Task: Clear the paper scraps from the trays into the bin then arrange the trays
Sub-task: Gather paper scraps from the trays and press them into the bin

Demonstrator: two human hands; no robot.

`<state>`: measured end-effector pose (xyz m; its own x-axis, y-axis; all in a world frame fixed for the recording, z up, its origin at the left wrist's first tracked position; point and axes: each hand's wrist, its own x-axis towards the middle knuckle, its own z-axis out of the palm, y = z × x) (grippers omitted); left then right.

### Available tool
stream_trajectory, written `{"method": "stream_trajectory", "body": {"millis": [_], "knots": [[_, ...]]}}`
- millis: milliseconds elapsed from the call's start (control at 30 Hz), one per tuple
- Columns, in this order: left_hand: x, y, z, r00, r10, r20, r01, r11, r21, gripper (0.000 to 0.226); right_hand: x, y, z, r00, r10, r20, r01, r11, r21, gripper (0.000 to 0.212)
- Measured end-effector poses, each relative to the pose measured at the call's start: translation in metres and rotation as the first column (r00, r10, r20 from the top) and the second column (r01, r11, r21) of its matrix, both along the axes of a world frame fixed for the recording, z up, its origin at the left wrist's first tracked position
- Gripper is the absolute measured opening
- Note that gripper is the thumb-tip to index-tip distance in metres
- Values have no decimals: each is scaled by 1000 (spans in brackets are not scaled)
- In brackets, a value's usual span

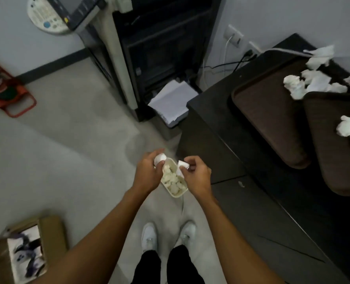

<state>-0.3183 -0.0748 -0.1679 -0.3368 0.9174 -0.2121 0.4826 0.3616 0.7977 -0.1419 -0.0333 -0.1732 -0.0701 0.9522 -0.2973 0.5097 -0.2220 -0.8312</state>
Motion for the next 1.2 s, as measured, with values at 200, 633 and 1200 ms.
{"method": "stream_trajectory", "body": {"millis": [200, 633, 1200], "knots": [[-1, 10, -91, 997, 77, 21, -74, 990, -121, 31, 0, 10, -99, 999, -9, 46, 13, 995, -102, 12], [-4, 8, -260, 989, 150, 13, -140, 948, -286, 35, -4, 36, -293, 969, 59, 241, -2, 974, -229, 23], [-23, 30, -364, 995, 98, -36, -105, 948, -299, 34, -3, 34, -399, 807, 338, 484, -188, 924, -333, 63]]}}
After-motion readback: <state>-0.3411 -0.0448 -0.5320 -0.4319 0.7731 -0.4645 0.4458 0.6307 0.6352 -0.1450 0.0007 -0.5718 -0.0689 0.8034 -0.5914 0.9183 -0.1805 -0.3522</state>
